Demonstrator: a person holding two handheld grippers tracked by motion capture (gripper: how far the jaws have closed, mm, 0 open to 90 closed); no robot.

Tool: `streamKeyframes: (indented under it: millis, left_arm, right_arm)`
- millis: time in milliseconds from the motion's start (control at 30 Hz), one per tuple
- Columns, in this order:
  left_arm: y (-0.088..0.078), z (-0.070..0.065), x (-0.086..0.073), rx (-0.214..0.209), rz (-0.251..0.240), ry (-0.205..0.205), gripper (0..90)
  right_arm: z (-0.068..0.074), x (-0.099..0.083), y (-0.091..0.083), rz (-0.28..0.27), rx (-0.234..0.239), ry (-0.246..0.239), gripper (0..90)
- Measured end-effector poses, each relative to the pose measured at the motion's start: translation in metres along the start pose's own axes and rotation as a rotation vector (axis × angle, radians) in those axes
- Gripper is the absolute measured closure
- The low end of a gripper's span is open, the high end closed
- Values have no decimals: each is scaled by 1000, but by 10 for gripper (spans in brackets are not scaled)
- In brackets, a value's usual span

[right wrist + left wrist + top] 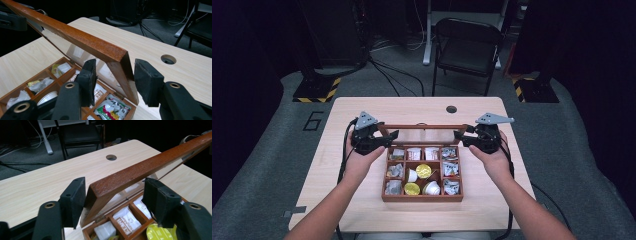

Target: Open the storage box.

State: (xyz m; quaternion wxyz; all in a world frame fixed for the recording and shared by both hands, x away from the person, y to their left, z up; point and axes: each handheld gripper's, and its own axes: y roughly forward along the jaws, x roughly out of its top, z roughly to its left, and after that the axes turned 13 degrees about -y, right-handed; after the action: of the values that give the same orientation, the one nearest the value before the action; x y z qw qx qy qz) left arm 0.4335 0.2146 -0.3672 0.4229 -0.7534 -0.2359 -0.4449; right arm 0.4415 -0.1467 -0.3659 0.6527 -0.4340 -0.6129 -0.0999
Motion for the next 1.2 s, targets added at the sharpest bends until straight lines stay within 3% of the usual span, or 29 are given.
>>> streamKeyframes:
  millis: [300,500,633,833,900,933,1200]
  left_arm:
    - [22,6,-1,13,-12,-30,291]
    - [33,9,-3,20,-22,-48,263]
    - [38,11,-3,23,-37,-62,256]
    - [46,14,-6,25,-20,-85,240]
    - [48,15,-7,24,-35,-90,237]
    - [49,15,-9,20,-53,-116,238]
    - [59,19,-19,28,-14,-118,236]
  right_arm:
    - [-7,5,8,-9,-17,16,523]
    - [-9,7,16,-8,-47,31,454]
    - [-7,1,25,10,-58,40,410]
    - [-3,-10,42,44,-84,43,368]
    - [-1,-14,47,47,-98,41,361]
    - [-1,-15,48,49,-102,43,361]
    - [-5,-23,58,63,-99,72,375]
